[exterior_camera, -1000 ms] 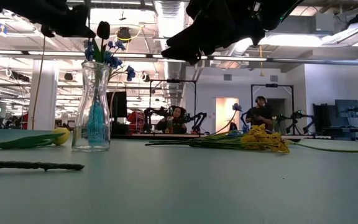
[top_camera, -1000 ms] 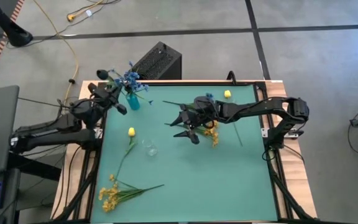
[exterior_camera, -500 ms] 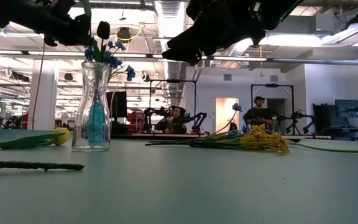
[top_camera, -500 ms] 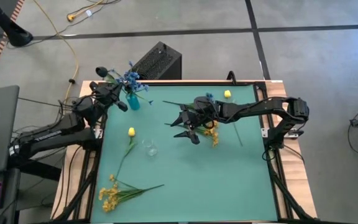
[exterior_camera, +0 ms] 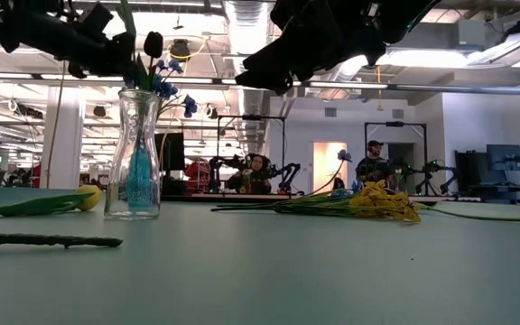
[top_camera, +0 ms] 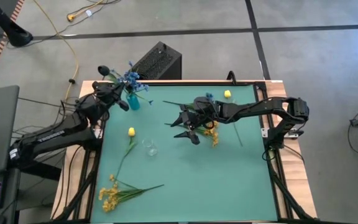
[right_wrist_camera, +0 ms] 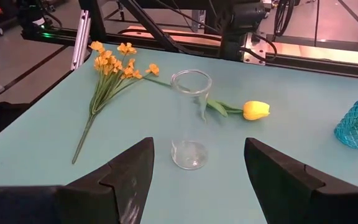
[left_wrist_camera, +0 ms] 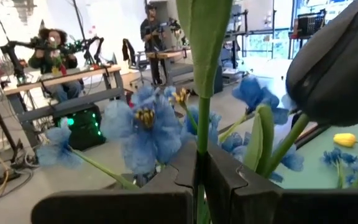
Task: Sort flowers into vase by color
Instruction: Put the black flower into the blue vase
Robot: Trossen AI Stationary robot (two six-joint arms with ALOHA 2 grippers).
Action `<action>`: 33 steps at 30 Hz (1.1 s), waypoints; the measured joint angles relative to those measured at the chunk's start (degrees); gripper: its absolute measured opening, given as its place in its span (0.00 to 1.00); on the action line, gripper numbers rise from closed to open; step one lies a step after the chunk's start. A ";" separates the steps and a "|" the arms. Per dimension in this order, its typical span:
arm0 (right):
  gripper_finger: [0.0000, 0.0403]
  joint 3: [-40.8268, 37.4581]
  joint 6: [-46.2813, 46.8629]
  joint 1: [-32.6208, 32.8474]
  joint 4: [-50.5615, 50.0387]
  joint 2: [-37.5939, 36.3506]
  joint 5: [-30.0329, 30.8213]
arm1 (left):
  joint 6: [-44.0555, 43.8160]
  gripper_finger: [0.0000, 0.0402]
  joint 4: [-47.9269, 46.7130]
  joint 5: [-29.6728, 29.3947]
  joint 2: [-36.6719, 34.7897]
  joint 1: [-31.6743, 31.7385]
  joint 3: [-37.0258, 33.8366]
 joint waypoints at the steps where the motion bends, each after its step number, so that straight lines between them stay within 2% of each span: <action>1: 0.69 0.00 -0.02 0.00 0.00 0.00 0.00 | -0.33 0.00 -0.02 0.06 0.61 0.16 0.00; 13: 0.69 0.00 -0.02 0.00 -0.07 0.00 -0.02 | -3.60 0.00 0.07 0.14 10.08 2.28 0.00; 33: 0.69 0.00 0.32 0.00 -0.16 -0.02 -0.07 | -6.48 0.00 -0.42 -0.65 18.02 2.47 0.02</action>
